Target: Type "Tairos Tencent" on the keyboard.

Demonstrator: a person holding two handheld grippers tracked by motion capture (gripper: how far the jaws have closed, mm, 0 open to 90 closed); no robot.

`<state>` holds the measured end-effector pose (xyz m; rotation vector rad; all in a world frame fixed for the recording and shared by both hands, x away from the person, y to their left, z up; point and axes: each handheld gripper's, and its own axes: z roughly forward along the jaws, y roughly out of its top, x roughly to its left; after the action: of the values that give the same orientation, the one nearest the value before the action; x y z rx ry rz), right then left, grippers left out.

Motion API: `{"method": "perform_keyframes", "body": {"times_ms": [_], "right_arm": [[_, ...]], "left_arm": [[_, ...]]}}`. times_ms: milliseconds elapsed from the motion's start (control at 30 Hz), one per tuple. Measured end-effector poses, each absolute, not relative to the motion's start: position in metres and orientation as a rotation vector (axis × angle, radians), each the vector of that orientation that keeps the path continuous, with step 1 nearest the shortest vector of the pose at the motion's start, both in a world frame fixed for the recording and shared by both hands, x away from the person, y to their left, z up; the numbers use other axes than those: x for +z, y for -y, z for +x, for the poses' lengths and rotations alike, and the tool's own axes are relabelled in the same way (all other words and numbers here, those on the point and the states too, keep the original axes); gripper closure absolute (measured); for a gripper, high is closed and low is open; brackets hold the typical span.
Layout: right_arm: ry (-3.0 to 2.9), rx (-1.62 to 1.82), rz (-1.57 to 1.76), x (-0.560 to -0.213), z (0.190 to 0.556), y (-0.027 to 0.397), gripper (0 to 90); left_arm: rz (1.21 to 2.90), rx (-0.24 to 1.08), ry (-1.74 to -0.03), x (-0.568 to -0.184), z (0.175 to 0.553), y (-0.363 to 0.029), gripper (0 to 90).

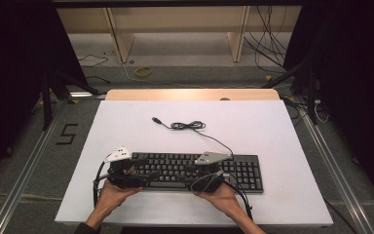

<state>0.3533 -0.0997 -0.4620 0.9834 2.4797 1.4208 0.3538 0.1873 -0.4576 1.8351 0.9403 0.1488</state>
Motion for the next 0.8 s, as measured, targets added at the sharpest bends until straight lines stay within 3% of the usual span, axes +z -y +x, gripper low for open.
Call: {"method": "perform_keyframes", "body": {"times_ms": [800], "right_arm": [[-2.544,1.329,0.967,-0.473,0.366,0.075,86.7]], "left_arm": [[1.852,0.166,-0.954,-0.461,0.342,-0.194,20.5]]}}
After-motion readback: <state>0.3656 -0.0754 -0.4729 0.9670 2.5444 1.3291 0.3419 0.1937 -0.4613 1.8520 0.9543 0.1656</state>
